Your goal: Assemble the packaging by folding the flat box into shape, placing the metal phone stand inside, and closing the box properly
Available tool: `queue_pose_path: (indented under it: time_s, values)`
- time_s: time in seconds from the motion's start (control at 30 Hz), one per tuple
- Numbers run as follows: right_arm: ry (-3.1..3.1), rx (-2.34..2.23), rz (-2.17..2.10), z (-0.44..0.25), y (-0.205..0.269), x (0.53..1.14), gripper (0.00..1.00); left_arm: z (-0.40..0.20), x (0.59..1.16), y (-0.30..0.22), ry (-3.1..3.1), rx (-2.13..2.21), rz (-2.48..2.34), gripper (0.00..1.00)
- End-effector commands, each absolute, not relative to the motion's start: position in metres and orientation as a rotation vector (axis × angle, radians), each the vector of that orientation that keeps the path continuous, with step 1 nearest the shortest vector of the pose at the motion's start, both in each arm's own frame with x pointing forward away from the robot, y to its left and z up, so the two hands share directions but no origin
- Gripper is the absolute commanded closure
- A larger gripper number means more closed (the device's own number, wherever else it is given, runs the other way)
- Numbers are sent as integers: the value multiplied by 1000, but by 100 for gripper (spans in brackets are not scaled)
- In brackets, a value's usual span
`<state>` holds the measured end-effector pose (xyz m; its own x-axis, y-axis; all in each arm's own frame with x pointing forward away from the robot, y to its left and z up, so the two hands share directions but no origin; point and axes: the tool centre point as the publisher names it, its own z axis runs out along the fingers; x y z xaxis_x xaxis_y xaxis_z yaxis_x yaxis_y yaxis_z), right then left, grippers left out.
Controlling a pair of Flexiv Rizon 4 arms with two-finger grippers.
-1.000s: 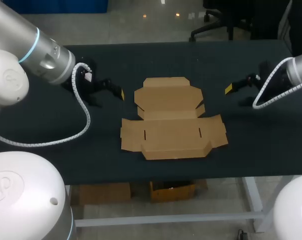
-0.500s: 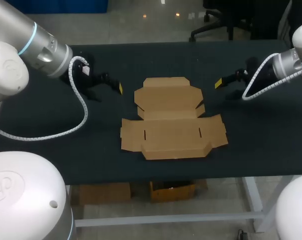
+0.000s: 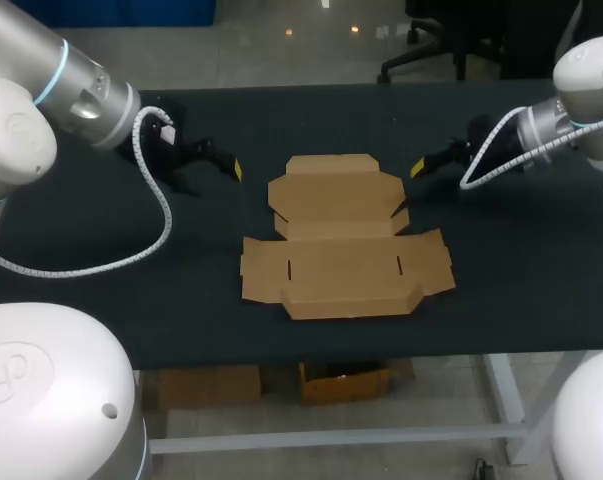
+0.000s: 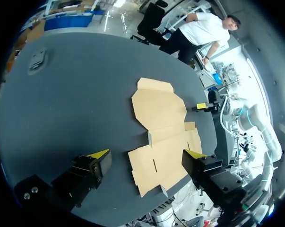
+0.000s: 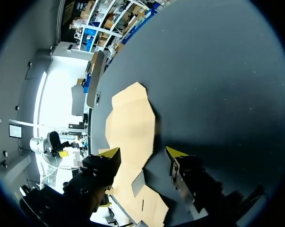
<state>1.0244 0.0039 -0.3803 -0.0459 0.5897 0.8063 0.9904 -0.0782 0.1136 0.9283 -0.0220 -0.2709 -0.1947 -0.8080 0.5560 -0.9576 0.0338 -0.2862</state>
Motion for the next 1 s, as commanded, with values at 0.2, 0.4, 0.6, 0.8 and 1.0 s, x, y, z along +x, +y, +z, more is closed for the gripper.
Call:
queue_pose_path:
  time_s: [0.2,0.4,0.6,0.8,1.0]
  values:
    - [-1619,-1718,-953,-397,13,1032,51,-277,934,-19,-2059,1808,907,0]
    - [-1585,-1732,-961,-398,24,1036,52,-277,935,-17,-2055,1810,915,0]
    - [-1557,-1753,-957,-403,31,1037,54,-278,935,-12,-2049,1817,922,0]
    - [-1534,-1770,-964,-405,34,1036,56,-278,935,-9,-2046,1816,930,0]
    - [-1506,-1767,-983,-411,40,1037,58,-279,934,-7,-2041,1810,942,0]
